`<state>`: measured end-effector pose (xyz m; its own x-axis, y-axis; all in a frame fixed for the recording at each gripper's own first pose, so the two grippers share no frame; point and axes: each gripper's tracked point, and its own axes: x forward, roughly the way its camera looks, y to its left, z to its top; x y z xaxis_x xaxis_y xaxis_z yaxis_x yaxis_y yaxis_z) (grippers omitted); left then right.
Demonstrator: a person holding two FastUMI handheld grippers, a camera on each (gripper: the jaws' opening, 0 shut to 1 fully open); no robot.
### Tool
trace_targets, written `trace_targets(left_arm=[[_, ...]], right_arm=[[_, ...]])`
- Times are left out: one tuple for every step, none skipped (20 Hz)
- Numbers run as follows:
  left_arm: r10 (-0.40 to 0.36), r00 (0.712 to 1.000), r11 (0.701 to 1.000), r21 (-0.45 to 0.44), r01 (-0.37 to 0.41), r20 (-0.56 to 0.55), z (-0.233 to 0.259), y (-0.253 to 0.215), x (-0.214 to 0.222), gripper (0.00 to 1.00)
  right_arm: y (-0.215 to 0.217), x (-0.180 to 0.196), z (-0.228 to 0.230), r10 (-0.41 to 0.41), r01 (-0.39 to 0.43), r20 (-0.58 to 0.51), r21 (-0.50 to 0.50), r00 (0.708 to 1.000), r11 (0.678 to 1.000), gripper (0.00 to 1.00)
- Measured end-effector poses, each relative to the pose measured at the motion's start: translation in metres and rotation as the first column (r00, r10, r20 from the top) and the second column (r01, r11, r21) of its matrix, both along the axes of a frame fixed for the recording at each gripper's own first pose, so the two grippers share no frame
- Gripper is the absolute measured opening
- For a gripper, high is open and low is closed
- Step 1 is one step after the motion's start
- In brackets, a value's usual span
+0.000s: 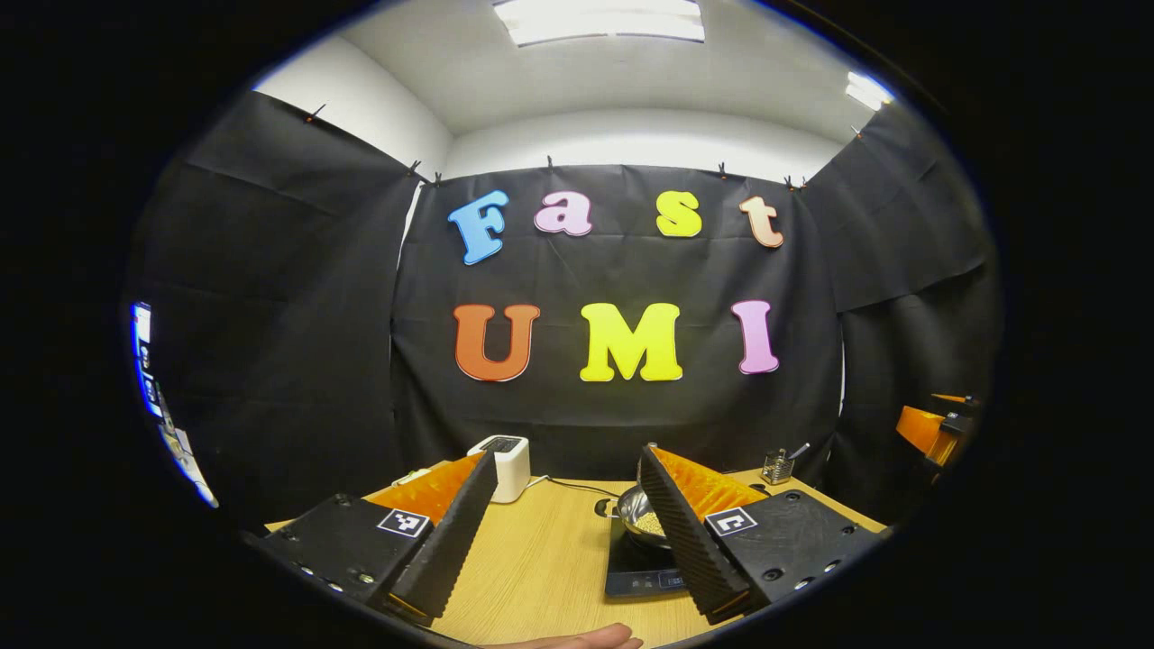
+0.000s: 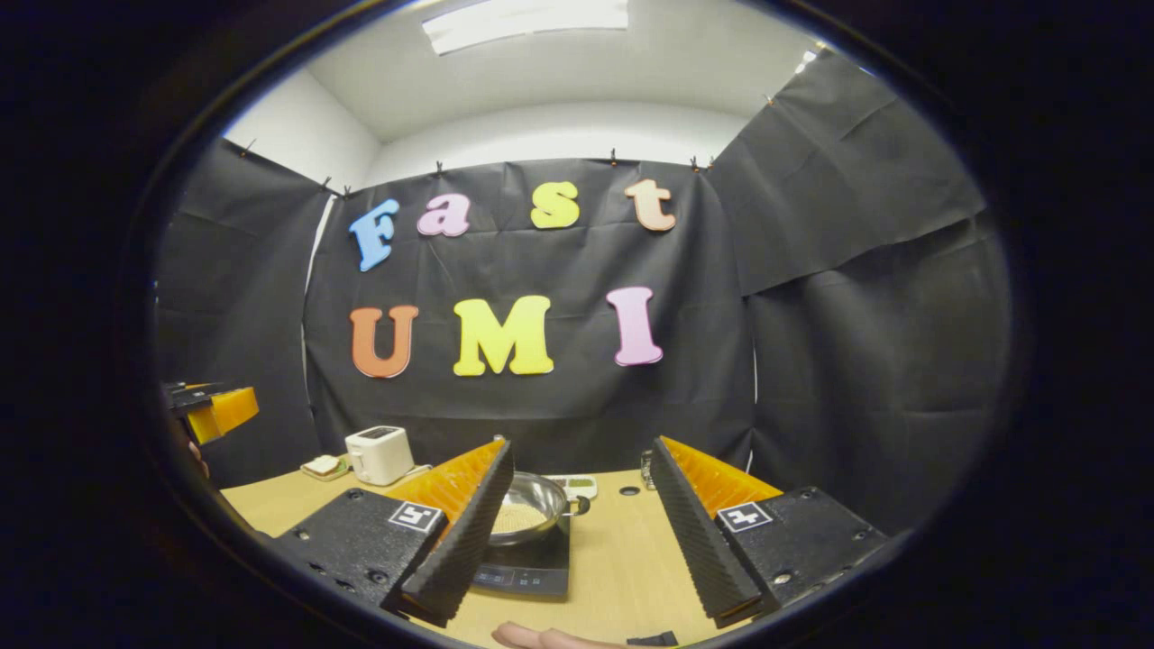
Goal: First push the handle of the pot to place it horizontally, then grasp the pot with both hands and set it on the induction cooktop.
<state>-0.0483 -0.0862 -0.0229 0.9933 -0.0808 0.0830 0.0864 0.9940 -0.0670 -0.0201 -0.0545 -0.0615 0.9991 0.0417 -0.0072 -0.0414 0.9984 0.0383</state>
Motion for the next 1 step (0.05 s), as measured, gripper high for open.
trace_targets(left_arm=[[0.001, 1.000, 1.000, -0.002, -0.001, 0.000, -0.0017, -0.0015, 0.0001, 0.95]], right_arm=[[-0.0001, 0.0026, -0.0008, 0.005, -0.005, 0.004, 0.006, 1.000, 1.000, 0.94]])
